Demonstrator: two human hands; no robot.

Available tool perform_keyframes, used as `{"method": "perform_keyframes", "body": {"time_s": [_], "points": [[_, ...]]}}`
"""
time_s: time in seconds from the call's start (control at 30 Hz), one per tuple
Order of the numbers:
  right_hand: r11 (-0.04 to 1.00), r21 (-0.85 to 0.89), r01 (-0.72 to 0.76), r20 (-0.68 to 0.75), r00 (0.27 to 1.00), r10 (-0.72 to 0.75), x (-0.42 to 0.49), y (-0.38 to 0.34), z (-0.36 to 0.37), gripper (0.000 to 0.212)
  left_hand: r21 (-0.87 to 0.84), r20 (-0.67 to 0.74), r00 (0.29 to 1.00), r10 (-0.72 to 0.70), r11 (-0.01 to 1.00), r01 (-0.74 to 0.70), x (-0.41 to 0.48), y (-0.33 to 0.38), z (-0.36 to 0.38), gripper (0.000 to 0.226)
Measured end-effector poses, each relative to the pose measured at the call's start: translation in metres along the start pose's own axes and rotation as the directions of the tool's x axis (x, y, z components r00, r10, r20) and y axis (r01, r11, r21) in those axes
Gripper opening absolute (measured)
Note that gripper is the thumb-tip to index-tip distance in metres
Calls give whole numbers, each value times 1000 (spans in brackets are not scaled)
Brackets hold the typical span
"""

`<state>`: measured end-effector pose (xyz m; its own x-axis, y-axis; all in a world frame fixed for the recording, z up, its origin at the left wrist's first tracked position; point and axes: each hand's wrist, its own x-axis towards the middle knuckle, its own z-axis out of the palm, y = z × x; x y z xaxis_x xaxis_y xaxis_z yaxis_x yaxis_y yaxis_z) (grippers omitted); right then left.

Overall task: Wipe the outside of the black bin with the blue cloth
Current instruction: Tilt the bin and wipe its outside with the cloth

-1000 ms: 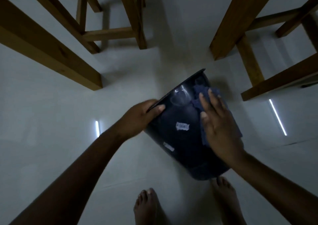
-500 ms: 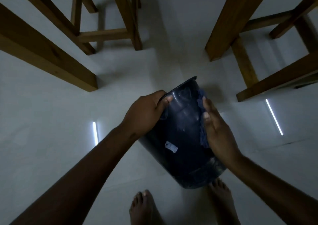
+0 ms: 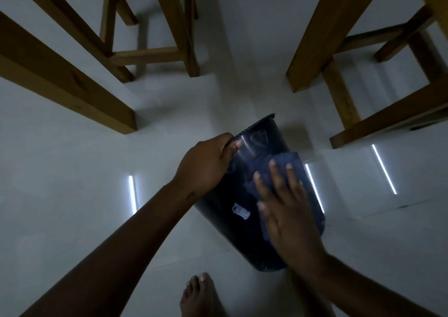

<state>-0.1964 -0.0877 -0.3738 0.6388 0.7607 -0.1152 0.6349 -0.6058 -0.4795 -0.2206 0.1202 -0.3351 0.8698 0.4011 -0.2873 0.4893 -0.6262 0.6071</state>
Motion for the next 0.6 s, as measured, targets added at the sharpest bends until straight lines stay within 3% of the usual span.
{"method": "perform_keyframes", "body": {"time_s": [0.1,0.27,0.33,0.47,0.53,0.6], "points": [[987,-81,141,14,990,-140,13,-1,-1,48,12,-14,1000,14,1000,-14,2,2,1,34],[948,284,-142,-19,988,154,32,23,-9,51,2,14,1000,-10,1000,10,1,5,0,34],[976,165,-139,-23,989,145,13,11,-5,51,-4,23,1000,-13,1000,13,-2,3,-1,34],[989,-83,120,20,993,-119,3,-10,5,51,8,-10,1000,-9,1000,9,-1,2,1,34],[992,-41,120,-12,993,-121,24,-2,-1,50,-6,-18,1000,0,1000,0,0,3,2,33],[993,113,-22,-53,998,28,33,10,-9,50,-2,-11,1000,7,1000,-7,1,5,2,37]]}}
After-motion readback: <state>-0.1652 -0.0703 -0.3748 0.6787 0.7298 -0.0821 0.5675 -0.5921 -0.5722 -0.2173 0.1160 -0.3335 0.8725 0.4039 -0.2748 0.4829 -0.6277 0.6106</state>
